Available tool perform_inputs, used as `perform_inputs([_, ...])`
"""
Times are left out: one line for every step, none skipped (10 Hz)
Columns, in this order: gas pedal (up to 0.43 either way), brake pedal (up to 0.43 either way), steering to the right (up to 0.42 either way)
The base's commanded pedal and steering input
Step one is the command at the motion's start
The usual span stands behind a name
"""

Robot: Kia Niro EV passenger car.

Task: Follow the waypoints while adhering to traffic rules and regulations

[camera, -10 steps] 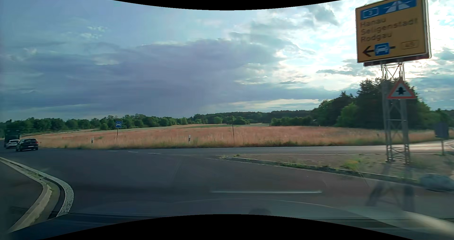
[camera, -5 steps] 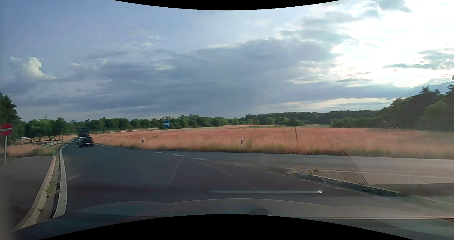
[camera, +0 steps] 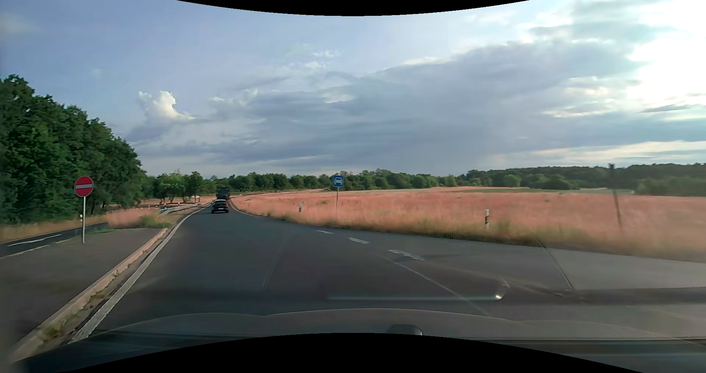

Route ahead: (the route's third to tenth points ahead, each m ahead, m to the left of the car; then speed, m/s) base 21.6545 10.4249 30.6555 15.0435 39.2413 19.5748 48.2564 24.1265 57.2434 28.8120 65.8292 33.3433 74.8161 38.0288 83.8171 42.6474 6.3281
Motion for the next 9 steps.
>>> perform_inputs([0.157,0.0,-0.361])
perform_inputs([0.177,0.0,-0.351])
perform_inputs([0.189,0.0,-0.335])
perform_inputs([0.189,0.0,-0.316])
perform_inputs([0.209,0.0,-0.287])
perform_inputs([0.209,0.0,-0.259])
perform_inputs([0.209,0.0,-0.22])
perform_inputs([0.22,0.0,-0.183])
perform_inputs([0.22,0.0,-0.14])
